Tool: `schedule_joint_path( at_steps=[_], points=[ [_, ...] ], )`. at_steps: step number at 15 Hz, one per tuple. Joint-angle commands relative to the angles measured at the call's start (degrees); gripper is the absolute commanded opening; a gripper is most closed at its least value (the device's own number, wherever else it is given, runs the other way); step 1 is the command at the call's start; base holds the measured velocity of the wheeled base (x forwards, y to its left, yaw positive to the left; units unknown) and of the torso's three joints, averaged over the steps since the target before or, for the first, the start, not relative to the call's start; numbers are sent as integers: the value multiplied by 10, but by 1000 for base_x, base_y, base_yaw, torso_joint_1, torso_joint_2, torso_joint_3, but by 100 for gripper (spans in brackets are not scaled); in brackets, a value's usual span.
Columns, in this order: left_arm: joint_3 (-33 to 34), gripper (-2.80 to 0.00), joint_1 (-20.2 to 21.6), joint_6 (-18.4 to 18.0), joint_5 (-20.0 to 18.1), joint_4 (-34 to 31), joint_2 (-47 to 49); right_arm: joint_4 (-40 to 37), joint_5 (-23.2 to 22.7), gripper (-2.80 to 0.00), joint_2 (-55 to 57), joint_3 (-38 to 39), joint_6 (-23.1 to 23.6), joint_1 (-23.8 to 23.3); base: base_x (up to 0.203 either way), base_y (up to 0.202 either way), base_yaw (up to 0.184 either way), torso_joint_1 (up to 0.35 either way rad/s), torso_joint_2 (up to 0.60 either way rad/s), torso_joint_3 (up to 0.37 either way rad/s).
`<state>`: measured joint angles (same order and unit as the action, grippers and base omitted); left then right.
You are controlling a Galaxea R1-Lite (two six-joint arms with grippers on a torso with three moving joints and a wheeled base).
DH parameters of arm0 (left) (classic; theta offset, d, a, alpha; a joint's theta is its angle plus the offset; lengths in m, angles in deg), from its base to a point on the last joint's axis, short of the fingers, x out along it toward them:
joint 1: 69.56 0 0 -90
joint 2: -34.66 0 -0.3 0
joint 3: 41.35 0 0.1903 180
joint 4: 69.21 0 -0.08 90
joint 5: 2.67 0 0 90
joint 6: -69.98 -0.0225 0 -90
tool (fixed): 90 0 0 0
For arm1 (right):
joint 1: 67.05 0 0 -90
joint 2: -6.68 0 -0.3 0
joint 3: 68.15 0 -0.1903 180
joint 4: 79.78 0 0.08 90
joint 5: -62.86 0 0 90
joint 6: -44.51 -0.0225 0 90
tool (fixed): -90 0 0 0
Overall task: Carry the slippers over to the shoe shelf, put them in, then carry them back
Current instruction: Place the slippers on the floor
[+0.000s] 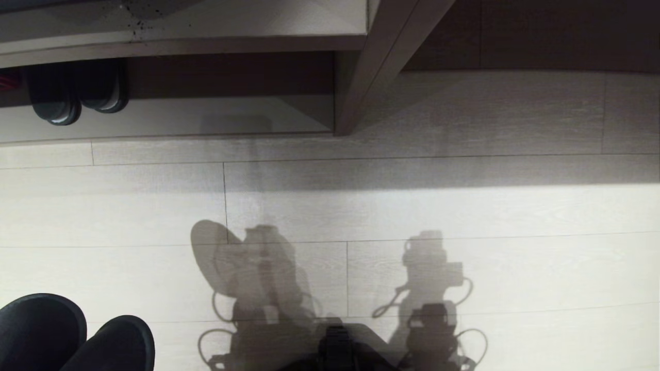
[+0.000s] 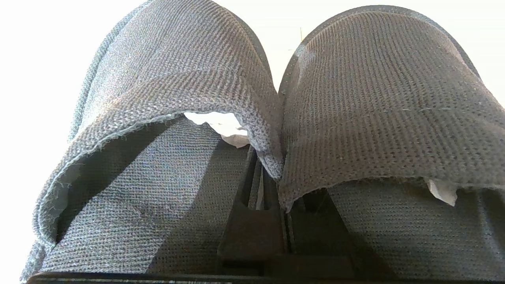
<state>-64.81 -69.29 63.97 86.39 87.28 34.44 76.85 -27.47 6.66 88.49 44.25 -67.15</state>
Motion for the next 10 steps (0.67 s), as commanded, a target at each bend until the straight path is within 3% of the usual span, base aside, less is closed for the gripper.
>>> schedule_joint_path(
  at_steps=[1, 10],
  points=[
    [0, -280, 0, -1, 0, 0, 3, 0, 0, -280, -1, 0, 0, 0, 0, 0, 0, 0, 0, 0],
    [0, -280, 0, -1, 0, 0, 3, 0, 0, -280, -1, 0, 0, 1, 0, 0, 0, 0, 0, 0]
  ],
)
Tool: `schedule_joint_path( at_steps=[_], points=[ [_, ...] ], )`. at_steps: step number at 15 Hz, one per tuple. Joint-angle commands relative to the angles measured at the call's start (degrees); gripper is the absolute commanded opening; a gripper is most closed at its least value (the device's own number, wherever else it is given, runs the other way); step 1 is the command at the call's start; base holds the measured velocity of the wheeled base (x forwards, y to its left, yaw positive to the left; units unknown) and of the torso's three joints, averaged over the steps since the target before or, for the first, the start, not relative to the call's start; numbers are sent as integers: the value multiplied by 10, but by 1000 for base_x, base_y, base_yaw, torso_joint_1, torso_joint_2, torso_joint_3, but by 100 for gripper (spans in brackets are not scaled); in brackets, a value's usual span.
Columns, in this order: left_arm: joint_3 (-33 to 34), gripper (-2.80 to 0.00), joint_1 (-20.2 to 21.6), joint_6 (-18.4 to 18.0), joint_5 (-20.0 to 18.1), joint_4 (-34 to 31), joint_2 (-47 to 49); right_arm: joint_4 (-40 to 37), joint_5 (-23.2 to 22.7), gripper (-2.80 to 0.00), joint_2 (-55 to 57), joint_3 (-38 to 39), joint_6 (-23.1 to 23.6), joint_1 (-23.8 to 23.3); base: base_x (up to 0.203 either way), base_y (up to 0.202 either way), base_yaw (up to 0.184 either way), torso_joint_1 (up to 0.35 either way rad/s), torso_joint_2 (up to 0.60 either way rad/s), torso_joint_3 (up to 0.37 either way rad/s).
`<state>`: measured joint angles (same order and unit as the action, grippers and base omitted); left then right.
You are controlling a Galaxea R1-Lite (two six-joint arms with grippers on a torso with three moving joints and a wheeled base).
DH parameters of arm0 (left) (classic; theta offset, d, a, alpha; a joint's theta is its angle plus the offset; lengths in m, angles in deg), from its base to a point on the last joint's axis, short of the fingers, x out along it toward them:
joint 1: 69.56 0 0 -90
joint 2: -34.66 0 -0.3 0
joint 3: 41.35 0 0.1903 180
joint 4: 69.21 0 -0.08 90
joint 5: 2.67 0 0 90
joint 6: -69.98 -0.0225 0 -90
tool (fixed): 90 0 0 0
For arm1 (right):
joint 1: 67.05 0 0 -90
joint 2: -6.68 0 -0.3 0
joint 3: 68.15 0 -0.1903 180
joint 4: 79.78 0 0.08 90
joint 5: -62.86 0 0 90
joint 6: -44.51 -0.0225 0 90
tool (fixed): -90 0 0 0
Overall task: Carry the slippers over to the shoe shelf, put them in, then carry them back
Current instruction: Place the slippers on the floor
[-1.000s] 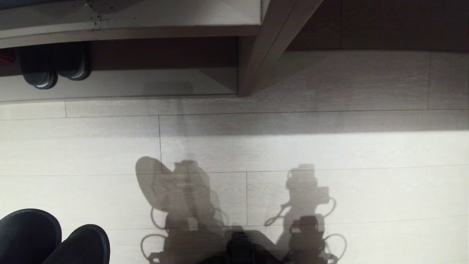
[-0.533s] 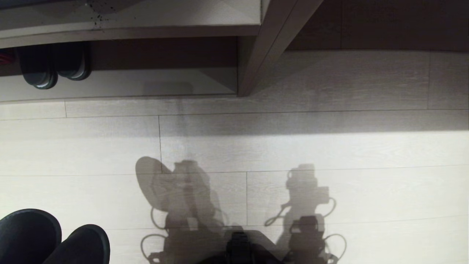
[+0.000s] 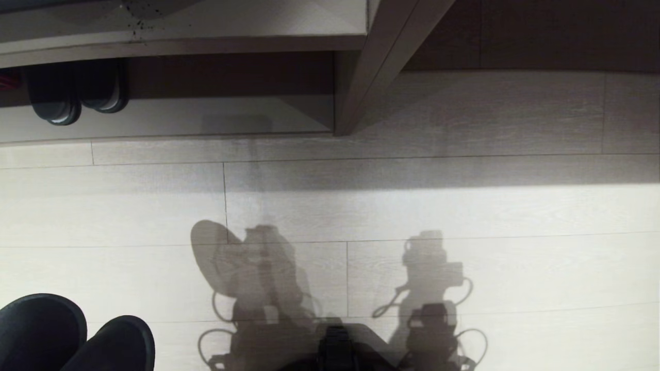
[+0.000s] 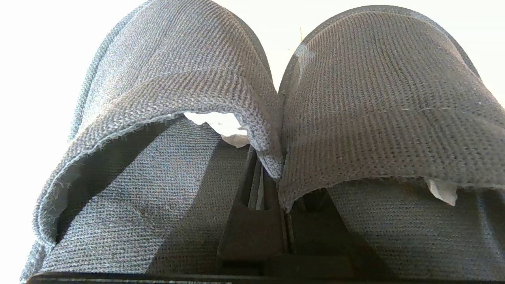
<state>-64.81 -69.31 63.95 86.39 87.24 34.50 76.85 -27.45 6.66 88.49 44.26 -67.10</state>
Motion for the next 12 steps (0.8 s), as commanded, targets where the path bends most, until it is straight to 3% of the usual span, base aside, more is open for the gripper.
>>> schedule_joint_path(
  at_steps=[1, 5, 9, 12],
  points=[
    [0, -280, 0, 0, 0, 0, 2, 0, 0, -280, -1, 0, 0, 0, 0, 0, 0, 0, 0, 0],
    [0, -280, 0, 1, 0, 0, 2, 0, 0, -280, -1, 0, 0, 0, 0, 0, 0, 0, 0, 0],
    [-1, -280, 0, 48, 5, 1, 2, 0, 0, -280, -1, 0, 0, 0, 0, 0, 0, 0, -1, 7],
    [-1, -280, 0, 53, 6, 1, 2, 0, 0, -280, -1, 0, 0, 0, 0, 0, 0, 1, 1, 140]
  ],
)
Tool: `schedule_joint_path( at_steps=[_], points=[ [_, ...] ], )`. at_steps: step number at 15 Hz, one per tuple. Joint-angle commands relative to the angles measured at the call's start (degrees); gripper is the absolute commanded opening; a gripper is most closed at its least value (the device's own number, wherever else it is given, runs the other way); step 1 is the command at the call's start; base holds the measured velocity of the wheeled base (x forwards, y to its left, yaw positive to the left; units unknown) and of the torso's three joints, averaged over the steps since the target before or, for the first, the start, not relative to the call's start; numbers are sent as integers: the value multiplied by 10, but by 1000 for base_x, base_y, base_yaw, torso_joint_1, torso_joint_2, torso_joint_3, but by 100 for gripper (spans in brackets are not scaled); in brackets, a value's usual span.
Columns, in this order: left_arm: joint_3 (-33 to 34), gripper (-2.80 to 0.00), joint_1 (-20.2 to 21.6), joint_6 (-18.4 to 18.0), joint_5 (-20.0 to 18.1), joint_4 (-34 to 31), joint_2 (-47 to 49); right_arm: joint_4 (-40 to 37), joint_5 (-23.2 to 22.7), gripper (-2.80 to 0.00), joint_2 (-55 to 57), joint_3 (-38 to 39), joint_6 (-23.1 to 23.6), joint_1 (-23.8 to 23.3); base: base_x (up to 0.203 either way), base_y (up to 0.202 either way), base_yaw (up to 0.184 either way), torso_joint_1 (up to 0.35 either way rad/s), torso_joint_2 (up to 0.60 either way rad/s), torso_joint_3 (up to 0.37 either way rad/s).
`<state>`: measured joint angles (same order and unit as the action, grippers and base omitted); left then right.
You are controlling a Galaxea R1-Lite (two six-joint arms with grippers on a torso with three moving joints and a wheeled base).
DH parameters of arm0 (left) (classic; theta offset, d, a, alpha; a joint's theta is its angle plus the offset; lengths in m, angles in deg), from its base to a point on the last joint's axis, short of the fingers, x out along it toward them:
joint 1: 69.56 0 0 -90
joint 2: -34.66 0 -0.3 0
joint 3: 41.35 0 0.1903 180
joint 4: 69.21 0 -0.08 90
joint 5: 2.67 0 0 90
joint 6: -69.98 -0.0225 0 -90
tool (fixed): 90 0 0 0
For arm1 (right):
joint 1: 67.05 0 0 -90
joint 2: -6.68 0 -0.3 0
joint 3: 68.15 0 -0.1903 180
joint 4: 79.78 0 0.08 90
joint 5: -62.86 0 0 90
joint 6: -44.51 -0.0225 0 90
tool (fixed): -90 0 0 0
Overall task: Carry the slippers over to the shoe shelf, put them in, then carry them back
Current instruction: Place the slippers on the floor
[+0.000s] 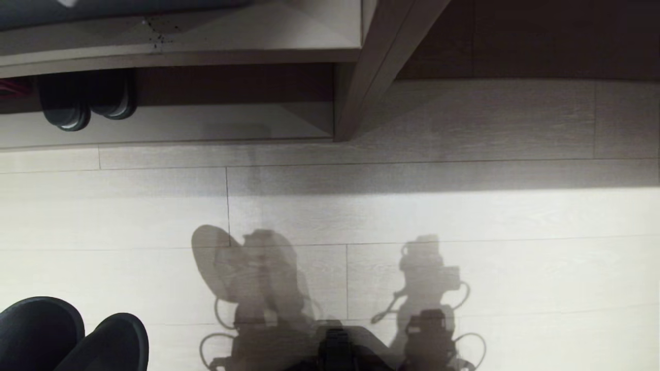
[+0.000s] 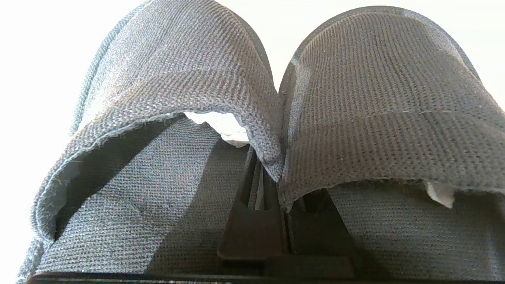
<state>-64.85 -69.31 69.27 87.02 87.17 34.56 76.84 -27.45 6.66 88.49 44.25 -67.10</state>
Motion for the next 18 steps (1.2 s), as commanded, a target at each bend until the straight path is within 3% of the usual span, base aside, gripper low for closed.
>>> schedule_joint_path(
  at_steps=[1, 18],
  points=[
    [0, -280, 0, -2, 0, 2, 2, 0, 0, -280, -1, 0, 0, 0, 0, 0, 0, -1, 2, 176],
    [0, -280, 0, -14, 0, 1, 3, 0, 0, -280, -1, 0, 0, 0, 0, 0, 0, 1, 2, 202]
  ],
)
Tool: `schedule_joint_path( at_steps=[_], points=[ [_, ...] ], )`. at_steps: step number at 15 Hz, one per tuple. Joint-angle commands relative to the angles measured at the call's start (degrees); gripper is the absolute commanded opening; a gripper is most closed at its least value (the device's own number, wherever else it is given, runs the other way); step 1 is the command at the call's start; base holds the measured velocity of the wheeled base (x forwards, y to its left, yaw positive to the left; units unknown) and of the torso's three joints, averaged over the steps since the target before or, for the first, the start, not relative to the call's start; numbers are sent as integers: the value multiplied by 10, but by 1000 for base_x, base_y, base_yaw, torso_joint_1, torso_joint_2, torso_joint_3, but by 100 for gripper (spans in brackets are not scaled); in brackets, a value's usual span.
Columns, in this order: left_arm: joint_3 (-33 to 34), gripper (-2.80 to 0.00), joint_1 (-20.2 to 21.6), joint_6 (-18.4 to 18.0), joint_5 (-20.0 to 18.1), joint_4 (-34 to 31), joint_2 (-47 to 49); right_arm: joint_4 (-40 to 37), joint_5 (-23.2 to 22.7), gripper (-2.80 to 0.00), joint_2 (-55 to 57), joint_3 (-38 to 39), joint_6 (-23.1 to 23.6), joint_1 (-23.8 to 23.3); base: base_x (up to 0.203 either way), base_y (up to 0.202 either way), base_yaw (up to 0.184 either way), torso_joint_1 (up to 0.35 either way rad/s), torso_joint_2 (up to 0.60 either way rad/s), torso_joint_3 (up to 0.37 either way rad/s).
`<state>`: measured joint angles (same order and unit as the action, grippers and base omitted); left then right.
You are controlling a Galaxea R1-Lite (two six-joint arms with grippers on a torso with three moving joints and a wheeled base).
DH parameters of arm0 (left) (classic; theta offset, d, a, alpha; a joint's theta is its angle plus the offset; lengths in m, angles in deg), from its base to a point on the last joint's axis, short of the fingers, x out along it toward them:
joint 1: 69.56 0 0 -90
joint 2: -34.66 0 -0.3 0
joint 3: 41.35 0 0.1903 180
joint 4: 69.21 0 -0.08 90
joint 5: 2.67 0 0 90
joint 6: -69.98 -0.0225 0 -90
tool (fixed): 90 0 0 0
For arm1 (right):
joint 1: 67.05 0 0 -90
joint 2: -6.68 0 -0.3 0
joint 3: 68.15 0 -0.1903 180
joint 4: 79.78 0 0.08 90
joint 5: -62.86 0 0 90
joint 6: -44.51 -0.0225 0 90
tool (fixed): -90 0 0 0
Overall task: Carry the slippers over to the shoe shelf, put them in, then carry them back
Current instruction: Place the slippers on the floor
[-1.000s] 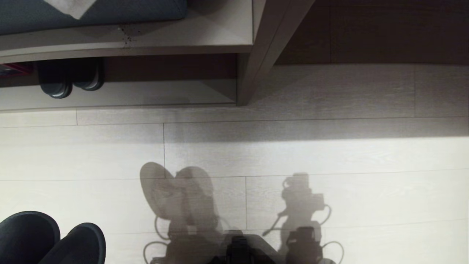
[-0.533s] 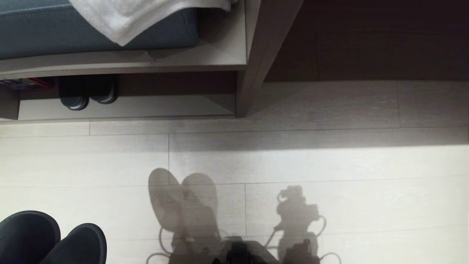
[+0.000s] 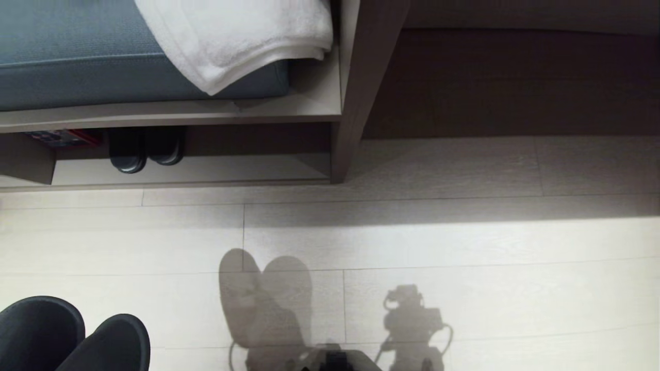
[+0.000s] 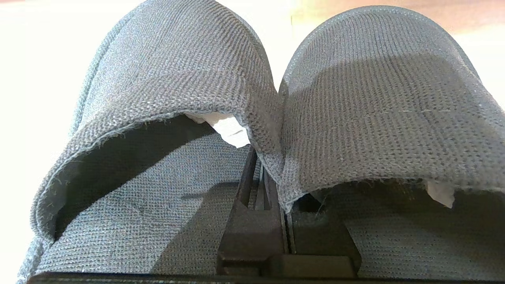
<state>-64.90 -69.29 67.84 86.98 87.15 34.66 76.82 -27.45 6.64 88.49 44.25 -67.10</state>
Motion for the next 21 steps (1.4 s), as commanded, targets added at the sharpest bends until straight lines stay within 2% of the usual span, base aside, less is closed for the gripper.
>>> schedule_joint_path(
  at_steps=[1, 21],
  points=[
    [0, -280, 0, 0, 0, 0, 1, 0, 0, -280, 0, 0, 0, 0, 0, 0, 0, 9, 2, 193],
    [-2, -280, 0, -6, -3, -6, 2, 0, 0, -280, 0, 0, 0, 0, 0, 0, 0, 2, 3, 202]
  ],
)
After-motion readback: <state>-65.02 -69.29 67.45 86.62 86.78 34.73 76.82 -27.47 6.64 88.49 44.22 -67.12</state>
